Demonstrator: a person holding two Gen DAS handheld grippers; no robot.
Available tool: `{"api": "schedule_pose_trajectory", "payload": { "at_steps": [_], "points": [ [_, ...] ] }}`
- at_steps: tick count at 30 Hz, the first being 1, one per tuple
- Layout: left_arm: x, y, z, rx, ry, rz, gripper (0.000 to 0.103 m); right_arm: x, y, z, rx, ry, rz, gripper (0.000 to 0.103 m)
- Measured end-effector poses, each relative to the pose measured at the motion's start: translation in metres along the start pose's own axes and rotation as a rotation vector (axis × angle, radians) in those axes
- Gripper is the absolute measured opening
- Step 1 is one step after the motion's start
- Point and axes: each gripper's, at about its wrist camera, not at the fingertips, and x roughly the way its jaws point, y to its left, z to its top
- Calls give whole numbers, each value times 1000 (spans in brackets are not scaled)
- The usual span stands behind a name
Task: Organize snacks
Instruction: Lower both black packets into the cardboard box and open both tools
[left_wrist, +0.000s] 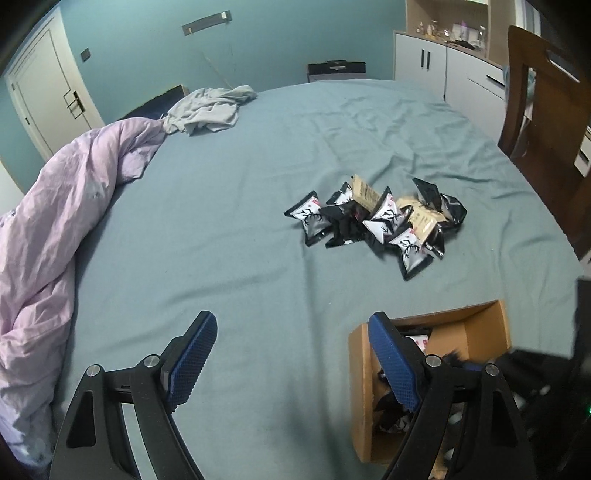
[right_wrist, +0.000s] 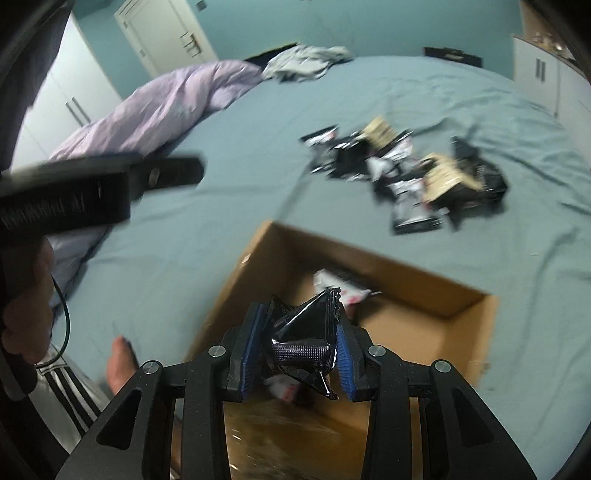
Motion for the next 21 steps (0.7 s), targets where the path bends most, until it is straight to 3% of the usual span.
{"api": "schedule_pose_trajectory", "payload": {
  "at_steps": [8,9,11,12,13,18,21],
  "points": [
    [7,-8,-2,41,12,45,85,17,19,-1,-75,42,60,36],
    [6,-8,-3,41,10,44,85,14,18,-1,-68,28,81,40],
    [2,-7,-4,39,0,41,85,9,16,-2,-51,5,110,61],
    [0,-7,-5,36,-8,44,85,6,17,-5,-47,-6,105,73],
    [-2,-6,-6,32,-14,48,86,3,17,-6,-45,-19,93,75],
    [-1,-1,-6,-2,-4,69,89,-29,6,-14,-9,-96,3,76],
    [-1,-3,-8,7,-1,80,89,-45,-5,-17,10,-99,-69,75]
  ]
}}
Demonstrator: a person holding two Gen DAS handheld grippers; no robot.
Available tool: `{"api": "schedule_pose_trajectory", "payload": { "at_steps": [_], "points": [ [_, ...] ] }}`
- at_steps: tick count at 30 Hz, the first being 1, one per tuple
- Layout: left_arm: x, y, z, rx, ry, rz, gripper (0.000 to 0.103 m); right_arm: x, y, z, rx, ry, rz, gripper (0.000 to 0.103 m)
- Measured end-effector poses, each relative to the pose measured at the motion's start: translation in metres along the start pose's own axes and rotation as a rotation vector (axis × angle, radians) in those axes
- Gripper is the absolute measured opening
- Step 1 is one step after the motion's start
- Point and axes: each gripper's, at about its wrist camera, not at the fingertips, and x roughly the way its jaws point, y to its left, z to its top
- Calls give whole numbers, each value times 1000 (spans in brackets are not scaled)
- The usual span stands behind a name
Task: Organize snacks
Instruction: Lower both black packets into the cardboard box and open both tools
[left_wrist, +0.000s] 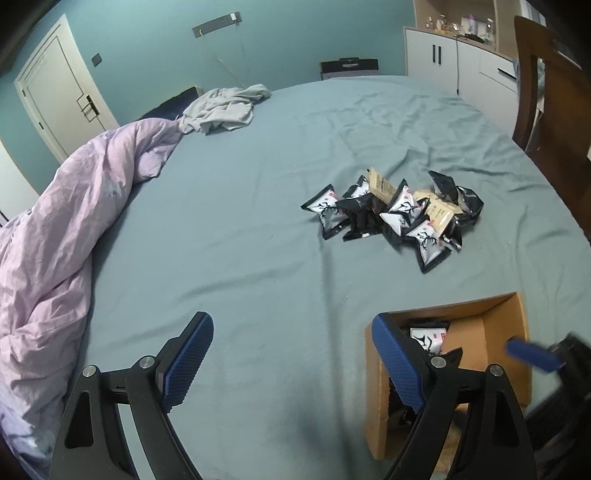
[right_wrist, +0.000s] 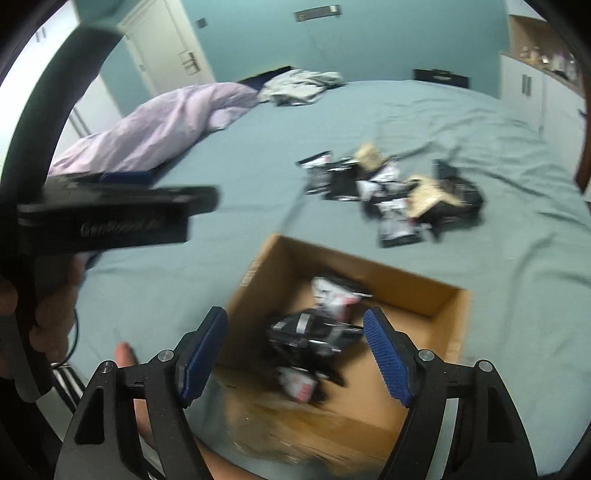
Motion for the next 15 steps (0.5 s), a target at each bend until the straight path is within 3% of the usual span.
{"api": "schedule_pose_trajectory", "payload": {
  "at_steps": [5,10,15],
  "points": [
    [-5,-9,-2,24,-5,-16,90,-33,-23,6,24,-22,-43,76],
    [-7,-22,-4,57,-8,-11,93,-63,-49,7,60,-69,-149,76],
    [-9,-35,-5,99,-18,-12,94,-78,-50,4,37,-89,-241,76]
  ]
}}
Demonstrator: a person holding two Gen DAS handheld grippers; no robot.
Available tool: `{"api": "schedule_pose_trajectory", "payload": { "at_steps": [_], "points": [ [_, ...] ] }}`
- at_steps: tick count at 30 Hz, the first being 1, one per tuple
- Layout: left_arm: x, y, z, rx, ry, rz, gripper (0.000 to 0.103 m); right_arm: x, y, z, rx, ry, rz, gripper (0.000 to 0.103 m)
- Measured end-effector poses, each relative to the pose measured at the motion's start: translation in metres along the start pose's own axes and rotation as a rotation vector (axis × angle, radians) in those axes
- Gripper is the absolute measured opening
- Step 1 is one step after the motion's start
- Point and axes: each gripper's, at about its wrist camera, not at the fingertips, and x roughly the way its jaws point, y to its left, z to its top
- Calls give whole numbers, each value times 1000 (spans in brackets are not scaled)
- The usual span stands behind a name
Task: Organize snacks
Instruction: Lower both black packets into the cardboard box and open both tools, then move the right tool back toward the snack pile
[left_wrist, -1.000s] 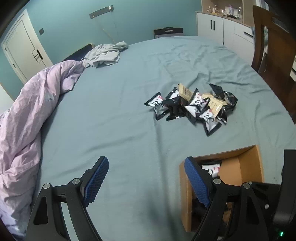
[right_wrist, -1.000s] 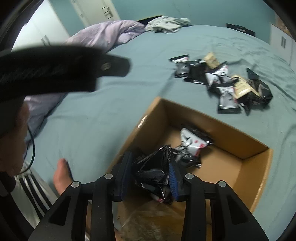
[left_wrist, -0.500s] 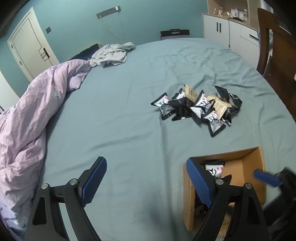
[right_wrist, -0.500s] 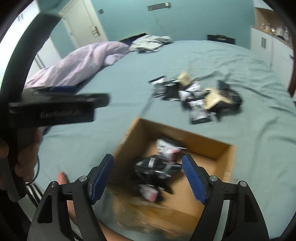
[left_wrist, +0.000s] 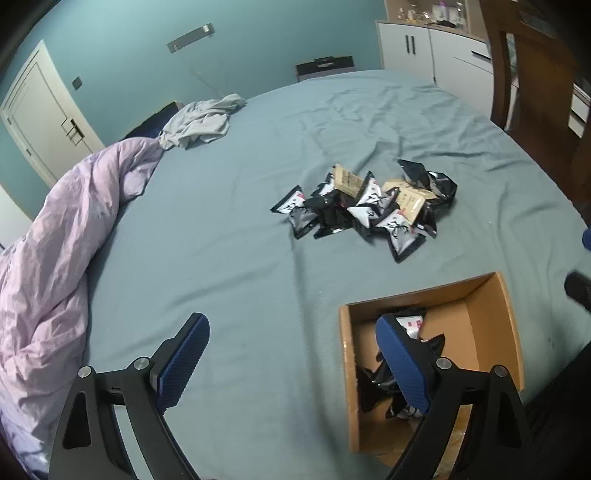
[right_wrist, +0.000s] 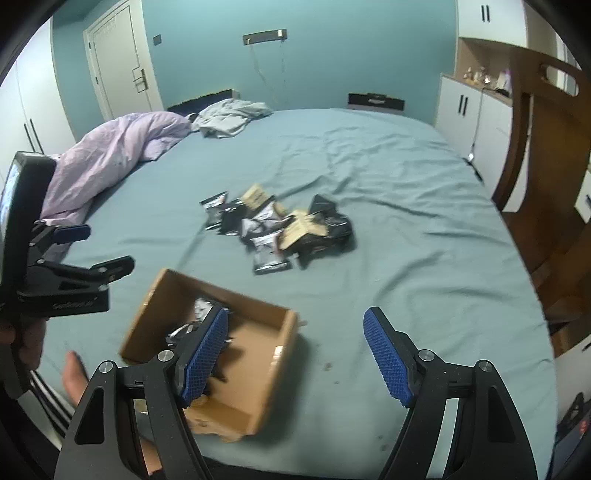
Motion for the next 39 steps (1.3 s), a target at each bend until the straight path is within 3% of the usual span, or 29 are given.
{"api": "schedule_pose_trajectory", "payload": {
  "at_steps": [5,11,16,22,28,39],
  "points": [
    [0,-7,1,23,-2,-5,95,20,-17,1,150,57,50,79],
    [2,-15,3,50,-1,-18,96,38,-34,11,254,75,44,79],
    [8,-21,5,66,13,-29,97,60,-41,26,233,105,31,79],
    [26,-31,5,111,44,-10,97,103,-37,44,144,155,-56,79],
    [33,-35,7,122,60,-44,97,150,-26,69,51,181,-96,79],
    [49,-29,11,88,91,-70,97,249,-57,99,140,258,-105,79]
  ]
}}
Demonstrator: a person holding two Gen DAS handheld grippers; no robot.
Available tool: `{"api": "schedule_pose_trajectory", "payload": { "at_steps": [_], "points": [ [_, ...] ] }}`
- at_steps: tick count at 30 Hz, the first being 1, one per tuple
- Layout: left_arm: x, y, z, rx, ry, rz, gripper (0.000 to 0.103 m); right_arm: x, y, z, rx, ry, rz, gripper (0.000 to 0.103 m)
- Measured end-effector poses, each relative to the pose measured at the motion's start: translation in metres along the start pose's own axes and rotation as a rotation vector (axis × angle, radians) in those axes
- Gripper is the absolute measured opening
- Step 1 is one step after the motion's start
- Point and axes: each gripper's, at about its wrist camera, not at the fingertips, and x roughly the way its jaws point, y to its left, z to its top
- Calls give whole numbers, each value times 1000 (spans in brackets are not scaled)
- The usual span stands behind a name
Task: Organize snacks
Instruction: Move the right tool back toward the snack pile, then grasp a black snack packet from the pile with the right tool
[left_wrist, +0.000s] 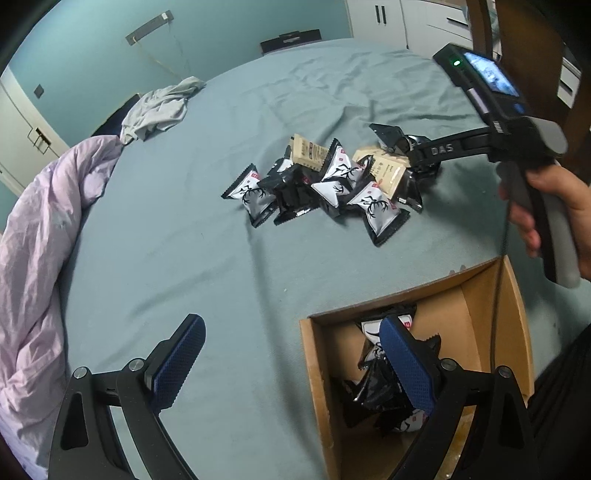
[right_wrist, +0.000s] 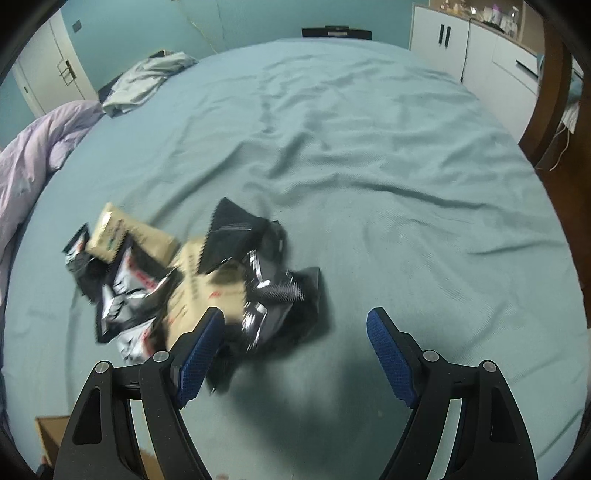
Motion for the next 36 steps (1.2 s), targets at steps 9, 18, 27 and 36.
{"api": "schedule_pose_trajectory", "payload": {
  "at_steps": [9,18,27,36],
  "points": [
    [14,16,14,-10,-127,87,97,21,-13,11,68,10,91,41],
    [60,64,33,-171,-104,21,97,-62,-20,-8,109,-140,148,35],
    [95,65,65,-129,-128,-8,97,-126,-30,-80,130,-208,260,35],
    [161,96,90,-356,-5,-176,73,-172,-38,-155,192,-244,331,35]
  ]
}}
